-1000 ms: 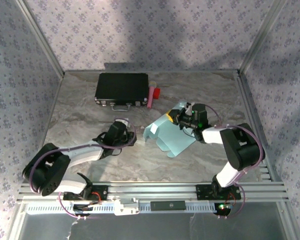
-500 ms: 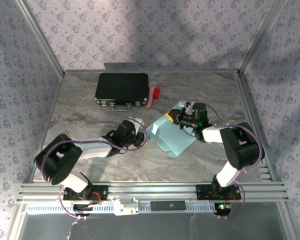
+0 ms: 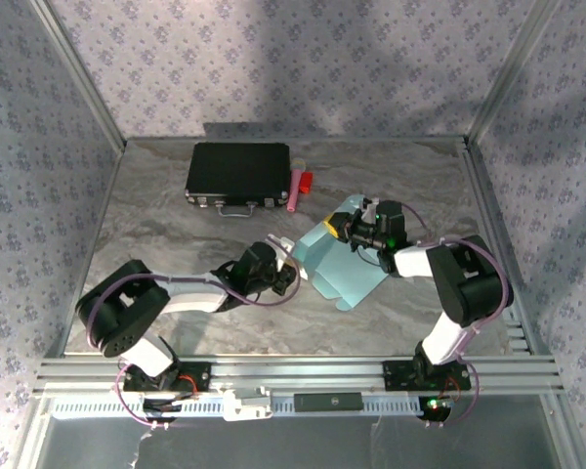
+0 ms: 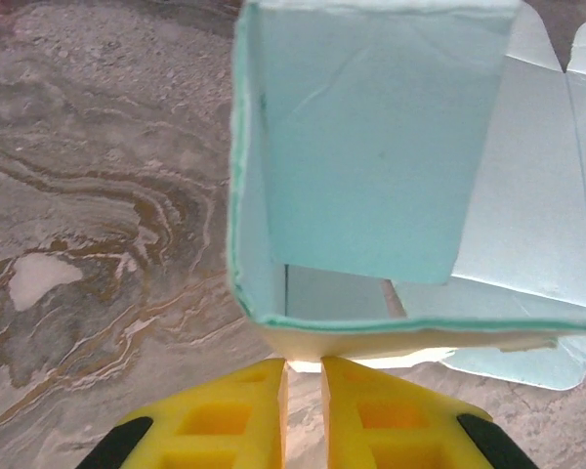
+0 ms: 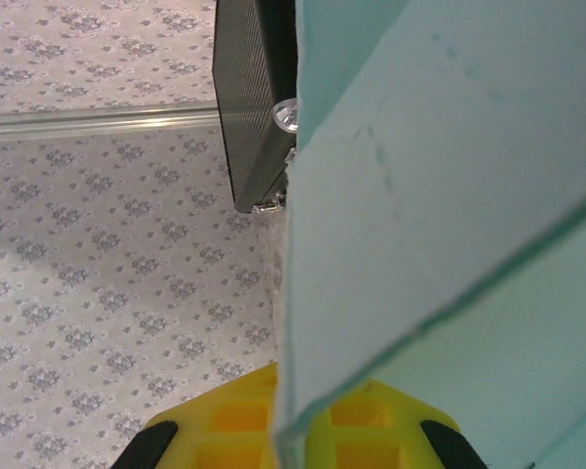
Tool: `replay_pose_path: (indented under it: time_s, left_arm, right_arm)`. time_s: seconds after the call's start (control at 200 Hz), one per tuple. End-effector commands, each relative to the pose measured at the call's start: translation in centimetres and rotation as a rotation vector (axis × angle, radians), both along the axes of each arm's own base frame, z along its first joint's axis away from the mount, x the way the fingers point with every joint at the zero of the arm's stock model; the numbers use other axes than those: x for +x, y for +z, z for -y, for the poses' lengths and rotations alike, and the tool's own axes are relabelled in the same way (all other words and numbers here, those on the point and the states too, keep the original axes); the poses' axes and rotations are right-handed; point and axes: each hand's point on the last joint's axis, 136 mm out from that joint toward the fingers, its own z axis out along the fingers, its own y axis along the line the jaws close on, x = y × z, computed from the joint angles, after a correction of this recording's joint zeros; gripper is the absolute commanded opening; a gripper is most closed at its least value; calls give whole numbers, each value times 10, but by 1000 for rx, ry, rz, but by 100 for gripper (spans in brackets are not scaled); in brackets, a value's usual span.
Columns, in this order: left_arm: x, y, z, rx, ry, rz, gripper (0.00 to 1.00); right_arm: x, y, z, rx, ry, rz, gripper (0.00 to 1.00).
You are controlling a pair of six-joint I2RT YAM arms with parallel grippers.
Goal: Fold the paper box
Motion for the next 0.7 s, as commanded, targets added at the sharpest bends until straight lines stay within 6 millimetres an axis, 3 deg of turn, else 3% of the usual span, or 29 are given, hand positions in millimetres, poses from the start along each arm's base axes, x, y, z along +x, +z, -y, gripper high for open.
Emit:
replay_pose_path:
  time_s: [0.0, 0.2, 0.47, 0.695]
  left_arm:
    - [10, 22, 15, -48, 1, 80, 19]
    - [18, 25, -2, -6, 98, 127, 21]
    - [24, 29, -12, 27, 129, 146, 20]
    - [25, 31, -8, 19, 113, 149, 20]
  right_arm:
    - [-1, 2, -2, 20, 20, 33, 0]
    - [5, 15, -10, 53, 39, 63, 0]
    - [13, 10, -30, 115, 43, 51, 0]
    - [12, 10, -34, 117, 56, 51, 0]
